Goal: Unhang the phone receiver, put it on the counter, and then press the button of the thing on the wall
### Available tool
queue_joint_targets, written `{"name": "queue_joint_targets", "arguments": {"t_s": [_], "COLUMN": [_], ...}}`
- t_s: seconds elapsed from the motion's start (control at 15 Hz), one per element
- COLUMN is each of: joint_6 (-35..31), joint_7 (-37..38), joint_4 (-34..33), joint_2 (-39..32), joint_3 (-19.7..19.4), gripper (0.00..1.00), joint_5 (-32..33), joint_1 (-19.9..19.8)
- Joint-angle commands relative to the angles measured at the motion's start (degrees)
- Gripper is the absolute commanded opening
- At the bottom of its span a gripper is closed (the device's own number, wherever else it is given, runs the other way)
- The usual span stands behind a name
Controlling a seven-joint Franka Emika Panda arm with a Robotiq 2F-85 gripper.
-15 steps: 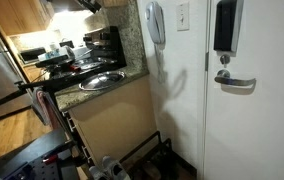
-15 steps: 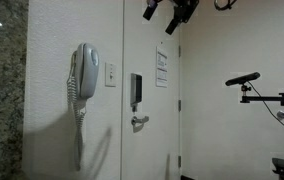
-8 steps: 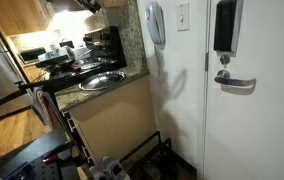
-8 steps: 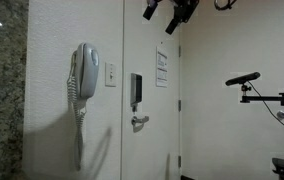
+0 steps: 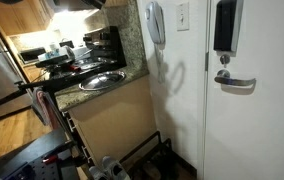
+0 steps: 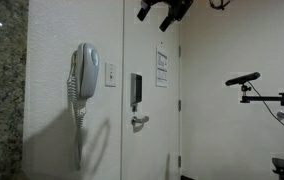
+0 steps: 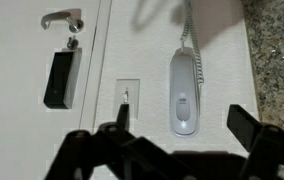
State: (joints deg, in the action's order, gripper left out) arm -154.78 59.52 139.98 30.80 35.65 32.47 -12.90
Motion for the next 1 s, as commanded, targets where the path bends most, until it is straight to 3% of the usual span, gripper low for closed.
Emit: {"name": "queue_joint_targets", "arguments": {"t_s": [0.0,0.47,0.8,0.87,0.93], "joint_6": [-3.32,-2.02,-3.91,-2.53,-2.55], "joint_7": [6.68,7.06,4.39,6.2,6.08], "joint_4": [-2.34,-12.15,-16.42,-13.64,-14.04], "joint_2": [-0.17,-6.77,-13.79,-9.41,-10.38], "joint_3": [5.29,14.9,16.6,16.08,16.09], "gripper": [1.0,1.0,1.0,1.0,1.0], "joint_5": [7.03,11.65,9.79,9.75,9.75], "joint_1": [-7.45,-15.98,-16.86,-16.15,-16.13]}}
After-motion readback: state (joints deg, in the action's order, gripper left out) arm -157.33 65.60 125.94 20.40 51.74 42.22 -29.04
